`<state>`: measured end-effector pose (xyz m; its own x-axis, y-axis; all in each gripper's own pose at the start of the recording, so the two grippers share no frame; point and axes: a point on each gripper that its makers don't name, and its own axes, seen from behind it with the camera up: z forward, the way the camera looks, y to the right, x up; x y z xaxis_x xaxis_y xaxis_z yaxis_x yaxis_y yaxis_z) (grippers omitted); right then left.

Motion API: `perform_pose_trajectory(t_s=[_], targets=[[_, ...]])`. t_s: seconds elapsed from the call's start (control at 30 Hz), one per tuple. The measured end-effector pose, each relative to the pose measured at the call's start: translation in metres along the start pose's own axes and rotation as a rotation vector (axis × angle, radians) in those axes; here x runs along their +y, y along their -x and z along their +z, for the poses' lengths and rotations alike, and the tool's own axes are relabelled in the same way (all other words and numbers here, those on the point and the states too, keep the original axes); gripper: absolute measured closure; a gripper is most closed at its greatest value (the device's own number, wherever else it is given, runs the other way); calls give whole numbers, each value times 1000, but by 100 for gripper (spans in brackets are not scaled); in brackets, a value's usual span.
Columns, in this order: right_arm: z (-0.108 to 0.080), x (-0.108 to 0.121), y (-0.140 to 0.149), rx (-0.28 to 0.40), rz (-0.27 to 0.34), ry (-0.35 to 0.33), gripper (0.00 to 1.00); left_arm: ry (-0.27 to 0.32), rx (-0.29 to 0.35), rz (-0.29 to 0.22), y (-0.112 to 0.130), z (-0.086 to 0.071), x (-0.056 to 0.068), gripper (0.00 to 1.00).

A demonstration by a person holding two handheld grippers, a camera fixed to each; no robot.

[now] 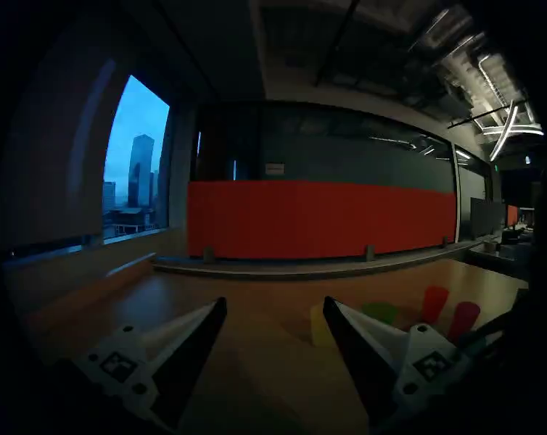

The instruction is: Pour water

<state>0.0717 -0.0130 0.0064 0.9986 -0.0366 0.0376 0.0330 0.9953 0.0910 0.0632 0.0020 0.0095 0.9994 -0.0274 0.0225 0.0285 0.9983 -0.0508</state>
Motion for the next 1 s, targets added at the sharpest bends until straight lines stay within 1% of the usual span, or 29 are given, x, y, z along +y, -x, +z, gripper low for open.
perform_pose_trajectory(t_s=[0.2,0.47,0.57,0.77,1.0], targets=[[5,-1,-33,0,12,-13,1,24,-10,0,-33,4,2,1],[10,-6,-64,-19,32,-47,1,38,0,60,-78,6,2,1],[10,-8,-76,-20,39,-59,1,50,-3,69,-89,6,4,1],[10,-7,-101,-11,50,-67,1,63,-28,74,-100,9,6,1],[8,-6,-106,-22,70,-86,1,88,-42,62,-109,11,9,1]])
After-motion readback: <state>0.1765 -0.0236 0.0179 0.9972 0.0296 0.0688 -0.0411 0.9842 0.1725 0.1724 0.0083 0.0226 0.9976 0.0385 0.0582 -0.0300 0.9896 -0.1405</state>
